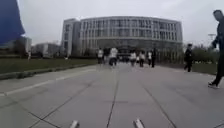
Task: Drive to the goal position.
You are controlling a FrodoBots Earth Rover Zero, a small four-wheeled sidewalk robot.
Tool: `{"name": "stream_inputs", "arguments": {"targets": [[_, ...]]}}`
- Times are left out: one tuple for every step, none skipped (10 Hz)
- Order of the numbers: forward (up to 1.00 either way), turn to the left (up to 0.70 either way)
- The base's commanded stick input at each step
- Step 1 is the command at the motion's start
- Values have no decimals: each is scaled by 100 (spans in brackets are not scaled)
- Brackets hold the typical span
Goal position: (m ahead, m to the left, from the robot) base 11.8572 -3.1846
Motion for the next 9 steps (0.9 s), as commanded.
{"name": "stream_inputs", "arguments": {"targets": [[85, 0], [85, 0], [85, 0], [85, 0], [85, 0], [85, -11], [85, -30], [85, -34], [85, -34]]}}
